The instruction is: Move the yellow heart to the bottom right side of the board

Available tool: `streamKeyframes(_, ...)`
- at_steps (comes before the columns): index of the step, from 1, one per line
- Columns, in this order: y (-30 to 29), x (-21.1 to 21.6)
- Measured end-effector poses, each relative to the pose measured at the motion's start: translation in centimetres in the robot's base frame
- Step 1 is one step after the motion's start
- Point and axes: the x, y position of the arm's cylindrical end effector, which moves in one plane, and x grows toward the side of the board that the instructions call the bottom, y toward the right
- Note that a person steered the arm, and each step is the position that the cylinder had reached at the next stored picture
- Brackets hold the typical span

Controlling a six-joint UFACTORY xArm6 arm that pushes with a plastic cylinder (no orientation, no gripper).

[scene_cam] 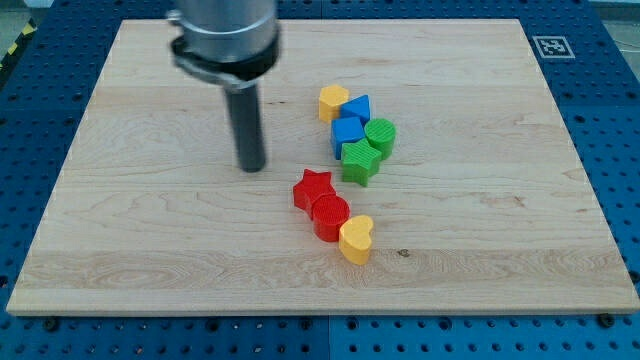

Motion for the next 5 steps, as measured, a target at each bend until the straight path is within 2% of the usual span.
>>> streamKeyframes(1,-2.5,5.9)
streamKeyframes(2,0.4,13.3)
streamKeyframes(3,4.6,15.3)
streamKeyframes(4,10.3,14.5)
streamKeyframes(5,13.0,12.2)
